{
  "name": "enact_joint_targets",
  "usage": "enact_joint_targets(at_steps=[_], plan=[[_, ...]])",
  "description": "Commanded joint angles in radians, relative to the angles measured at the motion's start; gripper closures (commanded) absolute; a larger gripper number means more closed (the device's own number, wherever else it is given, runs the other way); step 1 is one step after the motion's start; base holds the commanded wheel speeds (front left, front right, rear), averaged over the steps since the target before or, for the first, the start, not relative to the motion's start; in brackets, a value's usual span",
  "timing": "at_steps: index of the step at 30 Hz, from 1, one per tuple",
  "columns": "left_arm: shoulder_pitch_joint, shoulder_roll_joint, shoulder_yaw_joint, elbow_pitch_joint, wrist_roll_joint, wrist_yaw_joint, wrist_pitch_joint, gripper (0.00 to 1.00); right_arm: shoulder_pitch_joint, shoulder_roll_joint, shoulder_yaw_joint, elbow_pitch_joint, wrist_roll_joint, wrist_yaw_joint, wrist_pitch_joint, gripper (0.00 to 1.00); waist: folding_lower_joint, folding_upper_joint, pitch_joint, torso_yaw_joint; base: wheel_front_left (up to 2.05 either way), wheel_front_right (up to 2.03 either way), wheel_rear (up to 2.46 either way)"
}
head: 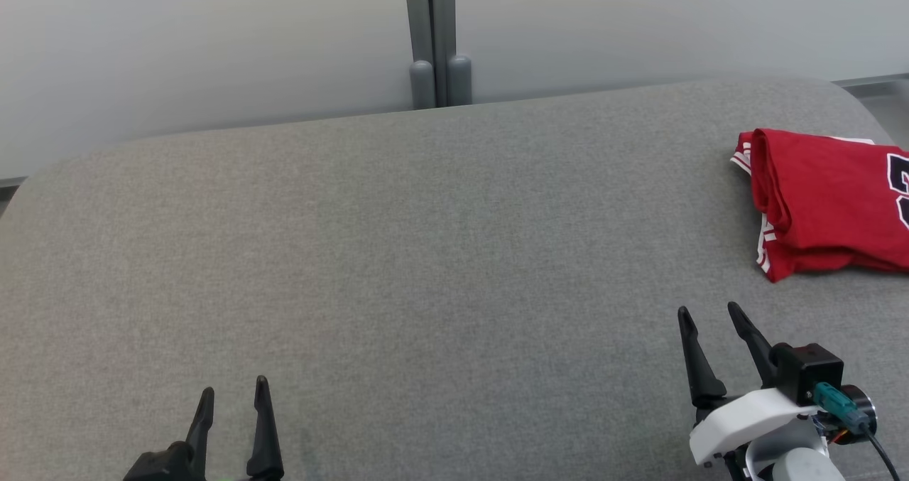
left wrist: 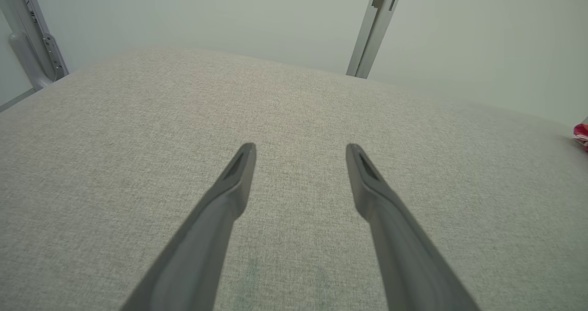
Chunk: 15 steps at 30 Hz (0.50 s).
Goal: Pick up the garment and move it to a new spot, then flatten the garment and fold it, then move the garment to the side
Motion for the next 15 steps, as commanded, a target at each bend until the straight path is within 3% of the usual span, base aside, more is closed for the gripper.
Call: enact_joint_targets(at_steps=[1,15], plan=[[0.012,0.001,-0.002,-0.008,-0.011,0.01,-0.003,0.0,0.016,-0.004,0.001,-0.006,-0.007,-0.002,-0.004,0.0,0.0,0.0,0.002,0.002,0.0,0.0,0.0],[-0.016,0.001,0.001,-0.004,-0.007,0.001,-0.003,0.0,0.009,-0.004,0.013,-0.007,0.002,-0.002,-0.004,0.0,0.0,0.0,0.012,0.006,0.0,0.0,0.0]])
